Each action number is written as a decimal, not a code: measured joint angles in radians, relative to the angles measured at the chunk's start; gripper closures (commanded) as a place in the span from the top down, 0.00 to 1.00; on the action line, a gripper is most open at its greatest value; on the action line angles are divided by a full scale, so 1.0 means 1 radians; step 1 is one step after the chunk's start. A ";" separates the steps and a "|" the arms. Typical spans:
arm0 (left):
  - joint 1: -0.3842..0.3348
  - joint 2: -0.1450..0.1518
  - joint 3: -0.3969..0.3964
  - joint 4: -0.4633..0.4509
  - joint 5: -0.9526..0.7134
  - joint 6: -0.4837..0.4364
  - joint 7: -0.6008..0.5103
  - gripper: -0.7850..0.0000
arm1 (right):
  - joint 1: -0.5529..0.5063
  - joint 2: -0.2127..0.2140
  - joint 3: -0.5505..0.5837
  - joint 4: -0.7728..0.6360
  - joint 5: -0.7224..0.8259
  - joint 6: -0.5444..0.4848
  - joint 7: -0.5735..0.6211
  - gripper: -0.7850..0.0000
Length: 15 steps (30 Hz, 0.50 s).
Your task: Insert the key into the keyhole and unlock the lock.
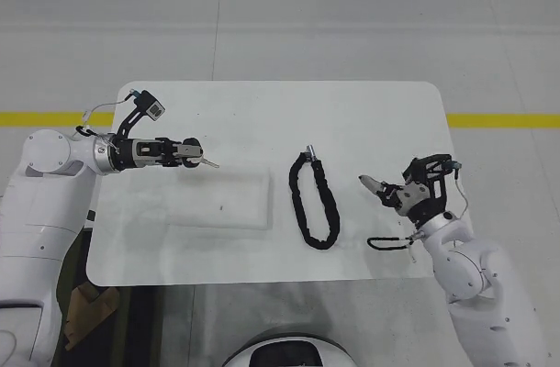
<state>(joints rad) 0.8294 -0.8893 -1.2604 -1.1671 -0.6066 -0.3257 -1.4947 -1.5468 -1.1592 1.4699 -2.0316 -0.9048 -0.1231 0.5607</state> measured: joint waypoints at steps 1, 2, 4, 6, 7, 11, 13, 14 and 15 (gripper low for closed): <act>0.000 0.000 0.000 0.000 0.000 0.000 0.000 0.00 | 0.047 -0.002 -0.034 0.016 -0.001 0.014 0.073 1.00; 0.000 0.000 0.000 0.000 0.000 0.000 0.000 0.00 | 0.096 -0.005 -0.072 0.033 -0.019 0.029 0.139 1.00; 0.000 0.000 0.000 0.000 0.000 0.000 0.000 0.00 | 0.206 -0.017 -0.164 0.088 -0.054 0.053 0.261 1.00; 0.000 0.000 0.000 0.000 0.000 0.000 0.000 0.00 | 0.306 -0.030 -0.240 0.156 -0.044 0.054 0.358 1.00; 0.000 0.000 0.000 0.000 0.000 0.000 0.000 0.00 | 0.345 -0.036 -0.268 0.189 -0.028 0.056 0.402 1.00; 0.000 0.000 0.000 0.000 0.000 0.000 0.000 0.00 | 0.494 -0.066 -0.343 0.306 0.105 0.148 0.580 1.00; 0.000 0.000 0.000 0.000 0.000 0.000 0.000 0.00 | 0.507 -0.068 -0.346 0.311 0.117 0.156 0.592 1.00; 0.000 0.000 0.000 0.000 0.000 0.000 0.000 0.00 | 0.504 -0.068 -0.345 0.310 0.114 0.155 0.590 1.00; 0.000 0.000 0.000 0.000 0.000 0.000 0.000 0.00 | 0.502 -0.067 -0.344 0.309 0.112 0.153 0.589 1.00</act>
<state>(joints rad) 0.8294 -0.8893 -1.2604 -1.1671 -0.6066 -0.3257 -1.4947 -1.0452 -1.2266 1.1257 -1.7229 -0.7933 0.0303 1.1492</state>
